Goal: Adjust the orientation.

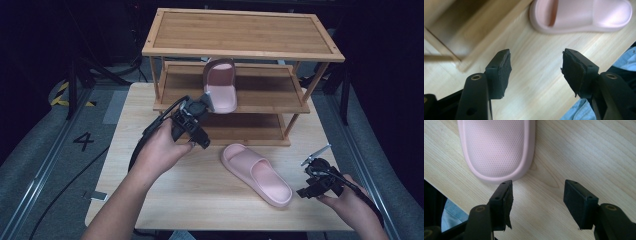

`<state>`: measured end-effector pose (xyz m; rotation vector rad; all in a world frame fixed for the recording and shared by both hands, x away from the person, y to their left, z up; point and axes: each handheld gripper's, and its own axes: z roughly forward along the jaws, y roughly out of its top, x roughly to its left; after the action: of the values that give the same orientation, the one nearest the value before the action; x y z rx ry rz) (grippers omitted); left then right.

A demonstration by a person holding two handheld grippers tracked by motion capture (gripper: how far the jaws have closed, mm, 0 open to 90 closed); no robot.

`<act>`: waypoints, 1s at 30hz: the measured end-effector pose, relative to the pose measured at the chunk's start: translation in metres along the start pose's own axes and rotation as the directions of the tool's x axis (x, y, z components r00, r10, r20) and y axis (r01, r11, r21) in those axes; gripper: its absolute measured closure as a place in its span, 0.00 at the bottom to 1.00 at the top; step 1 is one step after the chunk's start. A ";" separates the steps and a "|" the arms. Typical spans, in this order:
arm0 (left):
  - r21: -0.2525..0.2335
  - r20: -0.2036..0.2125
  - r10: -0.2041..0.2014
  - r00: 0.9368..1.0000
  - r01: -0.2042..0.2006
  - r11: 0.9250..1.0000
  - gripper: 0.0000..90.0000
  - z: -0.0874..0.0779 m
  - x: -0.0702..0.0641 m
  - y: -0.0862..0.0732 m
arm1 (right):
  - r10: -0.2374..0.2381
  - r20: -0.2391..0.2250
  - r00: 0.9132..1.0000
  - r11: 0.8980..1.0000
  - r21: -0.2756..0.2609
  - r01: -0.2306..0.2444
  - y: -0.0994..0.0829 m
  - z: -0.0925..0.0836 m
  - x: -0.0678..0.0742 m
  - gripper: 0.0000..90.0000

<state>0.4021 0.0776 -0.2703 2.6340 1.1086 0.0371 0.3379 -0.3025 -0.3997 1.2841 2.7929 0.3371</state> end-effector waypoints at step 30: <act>0.028 -0.003 -0.218 0.976 0.218 0.976 0.25 0.081 0.044 -0.105 | -0.112 -0.045 0.993 0.988 -0.115 0.106 0.054 -0.003 0.032 0.47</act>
<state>0.3706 0.1579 -0.3798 2.5196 1.4002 -0.0228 0.3569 -0.2450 -0.3838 1.1103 2.8256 0.5195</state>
